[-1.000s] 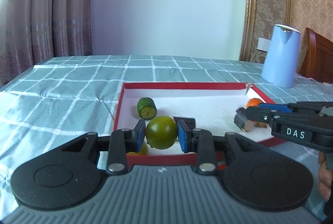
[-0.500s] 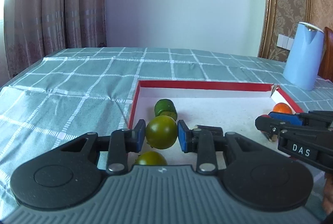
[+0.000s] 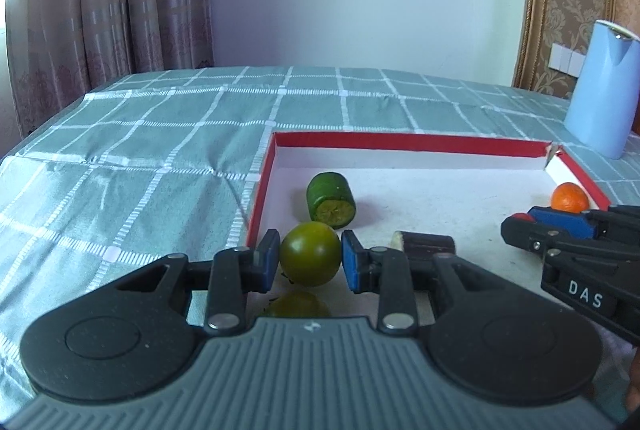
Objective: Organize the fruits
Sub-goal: 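Lower the green tomato into the tray with the left tool while the right carries the cherry tomato in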
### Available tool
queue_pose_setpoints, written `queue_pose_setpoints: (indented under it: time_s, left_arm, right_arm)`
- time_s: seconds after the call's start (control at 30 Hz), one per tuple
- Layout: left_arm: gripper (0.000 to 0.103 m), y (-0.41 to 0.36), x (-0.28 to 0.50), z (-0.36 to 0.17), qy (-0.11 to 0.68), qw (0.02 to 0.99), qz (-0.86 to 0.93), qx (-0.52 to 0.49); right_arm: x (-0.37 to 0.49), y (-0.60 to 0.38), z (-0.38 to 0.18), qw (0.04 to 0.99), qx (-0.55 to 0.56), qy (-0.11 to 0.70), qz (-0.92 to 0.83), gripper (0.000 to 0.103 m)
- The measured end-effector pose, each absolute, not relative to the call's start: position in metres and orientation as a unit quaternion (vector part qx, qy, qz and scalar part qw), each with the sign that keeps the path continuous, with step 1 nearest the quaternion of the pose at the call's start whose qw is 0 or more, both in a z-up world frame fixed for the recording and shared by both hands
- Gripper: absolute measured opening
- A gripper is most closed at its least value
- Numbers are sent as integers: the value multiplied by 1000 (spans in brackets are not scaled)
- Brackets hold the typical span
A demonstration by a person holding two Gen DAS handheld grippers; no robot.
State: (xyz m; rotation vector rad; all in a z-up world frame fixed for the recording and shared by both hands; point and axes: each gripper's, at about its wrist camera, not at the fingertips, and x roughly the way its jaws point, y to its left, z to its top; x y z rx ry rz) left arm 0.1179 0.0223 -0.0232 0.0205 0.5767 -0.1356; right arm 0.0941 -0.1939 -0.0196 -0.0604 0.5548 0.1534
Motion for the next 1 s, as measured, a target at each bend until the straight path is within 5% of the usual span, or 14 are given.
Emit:
queue_pose_setpoints:
  time_s: [0.4,0.63,0.87,1.0]
  left_arm:
    - [32,12,129,-28,293,954,-63,28]
    - [69,3,125,-29,289,952,-90,43]
    - [87,-2,120,-29,280,955,-82,58]
    - [89,5,119,-28,281,954,-97,38]
  right_arm:
    - [101,-192,-24,954,-31,288,75,23]
    - [102,-192,-24,953,-23,292,79,23]
    - [101,-194,-24,954,-22,289,79,29]
    - [98,-202,-23,955,6,285,81,38]
